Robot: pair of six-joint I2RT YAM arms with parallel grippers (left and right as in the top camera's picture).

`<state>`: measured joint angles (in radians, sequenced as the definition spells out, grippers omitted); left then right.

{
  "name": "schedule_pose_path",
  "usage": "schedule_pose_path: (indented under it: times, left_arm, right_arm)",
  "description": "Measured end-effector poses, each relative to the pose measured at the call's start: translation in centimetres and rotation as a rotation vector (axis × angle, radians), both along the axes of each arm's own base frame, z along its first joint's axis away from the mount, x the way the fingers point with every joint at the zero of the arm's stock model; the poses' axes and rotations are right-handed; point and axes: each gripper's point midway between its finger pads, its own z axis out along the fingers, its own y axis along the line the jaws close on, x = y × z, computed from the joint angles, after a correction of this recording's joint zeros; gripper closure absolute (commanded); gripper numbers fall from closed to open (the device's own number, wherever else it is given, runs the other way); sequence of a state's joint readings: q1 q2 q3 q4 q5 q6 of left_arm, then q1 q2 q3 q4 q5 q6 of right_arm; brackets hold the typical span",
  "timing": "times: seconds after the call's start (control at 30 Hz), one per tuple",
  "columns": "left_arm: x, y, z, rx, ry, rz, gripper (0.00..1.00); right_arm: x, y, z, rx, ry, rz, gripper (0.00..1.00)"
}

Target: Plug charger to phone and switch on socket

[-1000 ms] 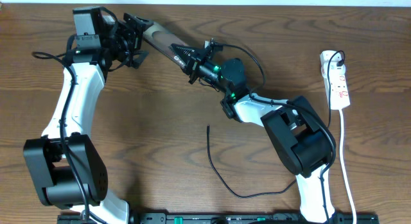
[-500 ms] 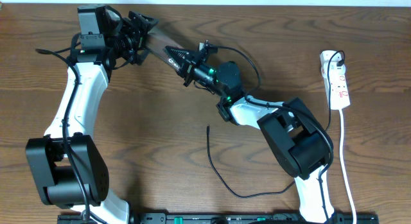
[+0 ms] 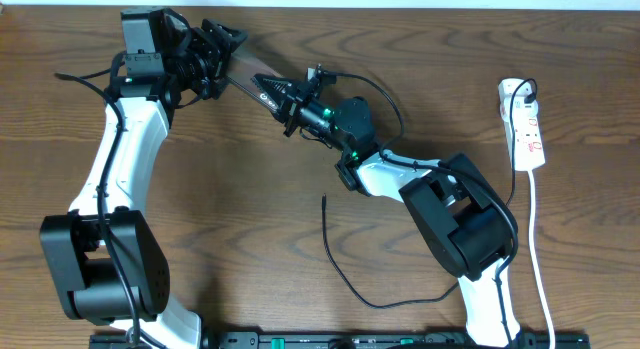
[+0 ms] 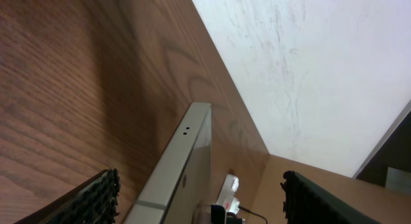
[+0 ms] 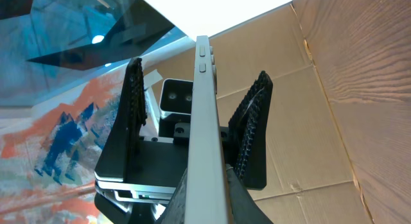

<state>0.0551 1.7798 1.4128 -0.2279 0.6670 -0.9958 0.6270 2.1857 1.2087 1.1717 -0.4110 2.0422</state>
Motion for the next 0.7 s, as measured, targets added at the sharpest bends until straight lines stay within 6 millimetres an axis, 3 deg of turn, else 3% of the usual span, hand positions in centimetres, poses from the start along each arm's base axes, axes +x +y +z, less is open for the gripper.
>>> schedule_pose_path:
  times: [0.17,0.7]
  left_arm:
    - [0.0,0.0,0.0,0.004,-0.003,-0.002,0.29]
    - [0.0,-0.6,-1.1,-0.019,-0.06,-0.036,0.28]
  right_arm:
    - [0.0,0.0,0.0,0.0,0.0,0.0,0.99]
    - [0.0,-0.1,0.2,0.004,-0.005,-0.003,0.98]
